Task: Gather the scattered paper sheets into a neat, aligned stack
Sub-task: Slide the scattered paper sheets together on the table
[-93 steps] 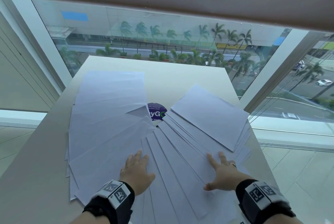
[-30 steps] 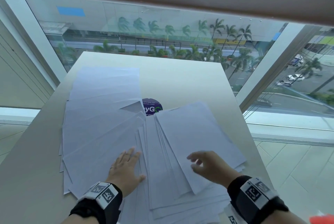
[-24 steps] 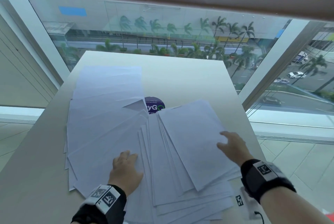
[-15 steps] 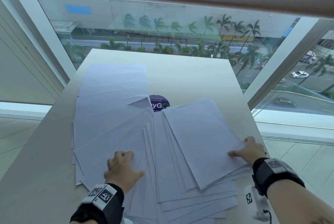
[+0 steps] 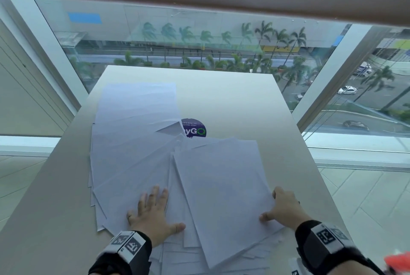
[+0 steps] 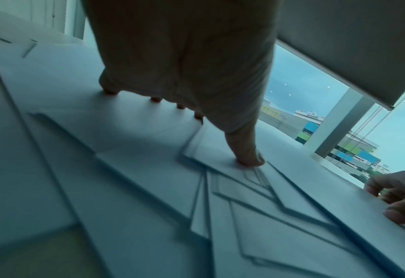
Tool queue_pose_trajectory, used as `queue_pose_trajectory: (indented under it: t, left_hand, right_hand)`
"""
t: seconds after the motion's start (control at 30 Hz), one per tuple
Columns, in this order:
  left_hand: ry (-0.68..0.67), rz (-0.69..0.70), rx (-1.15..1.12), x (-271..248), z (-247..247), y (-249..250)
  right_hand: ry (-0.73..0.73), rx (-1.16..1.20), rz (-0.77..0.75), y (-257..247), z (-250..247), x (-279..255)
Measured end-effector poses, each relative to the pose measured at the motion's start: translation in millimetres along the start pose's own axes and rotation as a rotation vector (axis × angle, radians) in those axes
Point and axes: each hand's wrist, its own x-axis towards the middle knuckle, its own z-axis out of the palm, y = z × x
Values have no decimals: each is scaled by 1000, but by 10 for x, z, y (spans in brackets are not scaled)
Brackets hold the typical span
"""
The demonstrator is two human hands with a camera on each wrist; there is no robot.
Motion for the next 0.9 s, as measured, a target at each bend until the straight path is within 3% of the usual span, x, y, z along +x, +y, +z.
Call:
queue_pose_trajectory:
  t: [0.13, 0.3, 0.5, 0.77, 0.9]
  left_hand:
    - [7, 27, 8, -17, 2, -30]
    - [-21, 79, -5, -35, 4, -87]
    - [-17, 120, 1, -43, -23, -167]
    - [-22, 209, 5, -34, -114, -351]
    - [-63, 193, 41, -10, -136, -439]
  right_hand:
    - [65, 94, 34, -58, -33, -67]
    - [156, 135, 223, -178, 26, -125]
    - [13, 209, 192, -408, 421, -261]
    - [135, 260, 291, -447, 362, -369]
    - [60, 373, 222, -476, 453, -475]
